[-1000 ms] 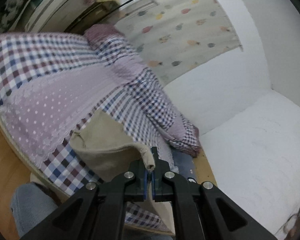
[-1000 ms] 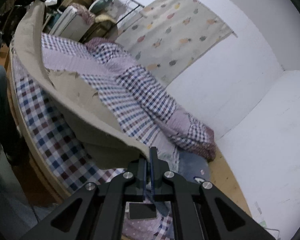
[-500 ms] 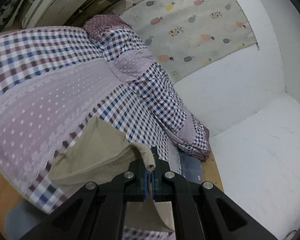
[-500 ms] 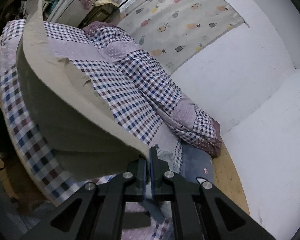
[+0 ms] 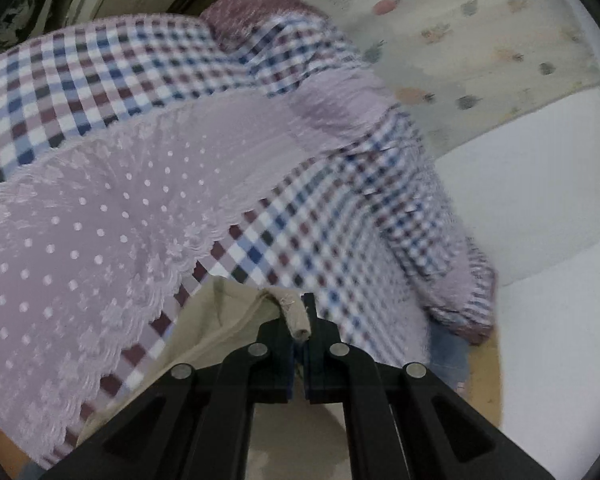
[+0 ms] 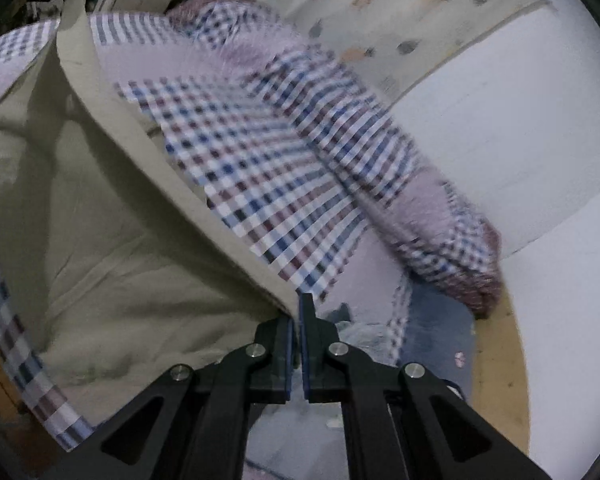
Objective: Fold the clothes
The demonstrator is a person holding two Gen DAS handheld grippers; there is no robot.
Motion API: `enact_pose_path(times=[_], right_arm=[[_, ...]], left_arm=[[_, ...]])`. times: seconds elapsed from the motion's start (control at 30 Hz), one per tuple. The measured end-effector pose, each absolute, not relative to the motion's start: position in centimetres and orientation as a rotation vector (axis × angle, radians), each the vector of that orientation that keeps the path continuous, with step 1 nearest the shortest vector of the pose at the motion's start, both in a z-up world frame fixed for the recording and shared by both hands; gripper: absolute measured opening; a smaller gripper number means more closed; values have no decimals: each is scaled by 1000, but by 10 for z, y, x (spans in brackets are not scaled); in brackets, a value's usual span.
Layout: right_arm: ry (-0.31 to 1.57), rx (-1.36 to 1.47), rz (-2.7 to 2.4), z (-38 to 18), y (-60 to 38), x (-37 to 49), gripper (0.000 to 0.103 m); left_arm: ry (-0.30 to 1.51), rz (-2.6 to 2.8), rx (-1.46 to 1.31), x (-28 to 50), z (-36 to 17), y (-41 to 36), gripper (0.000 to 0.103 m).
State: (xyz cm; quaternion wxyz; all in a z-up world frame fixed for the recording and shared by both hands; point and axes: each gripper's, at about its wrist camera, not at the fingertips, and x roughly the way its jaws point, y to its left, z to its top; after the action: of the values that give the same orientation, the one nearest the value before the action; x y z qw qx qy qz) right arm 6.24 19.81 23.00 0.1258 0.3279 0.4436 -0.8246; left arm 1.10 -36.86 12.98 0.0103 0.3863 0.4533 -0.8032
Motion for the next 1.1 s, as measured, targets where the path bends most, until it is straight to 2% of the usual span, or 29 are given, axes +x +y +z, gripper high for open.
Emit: enact_pose_path(times=[0.3, 0.5, 0.7, 0.87, 1.0, 1.1], right_arm=[[1213, 1290, -2231, 132, 198, -76, 0], [1085, 1419, -2192, 92, 203, -120, 0], [895, 1463, -2218, 82, 220, -134, 0], [867, 1416, -2253, 94, 223, -133, 0], [849, 1367, -2293, 106, 225, -134, 0], [864, 1355, -2325, 112, 224, -145, 0]], left_arm=[[1279, -2342, 1373, -83, 35, -345, 1], [1274, -2341, 1366, -102, 13, -338, 1], [1287, -2357, 1352, -99, 13, -342, 1], [1332, -2388, 1313, -99, 28, -344, 1], [1282, -2438, 1294, -111, 47, -338, 1], [1254, -2430, 1299, -125, 41, -336, 1]])
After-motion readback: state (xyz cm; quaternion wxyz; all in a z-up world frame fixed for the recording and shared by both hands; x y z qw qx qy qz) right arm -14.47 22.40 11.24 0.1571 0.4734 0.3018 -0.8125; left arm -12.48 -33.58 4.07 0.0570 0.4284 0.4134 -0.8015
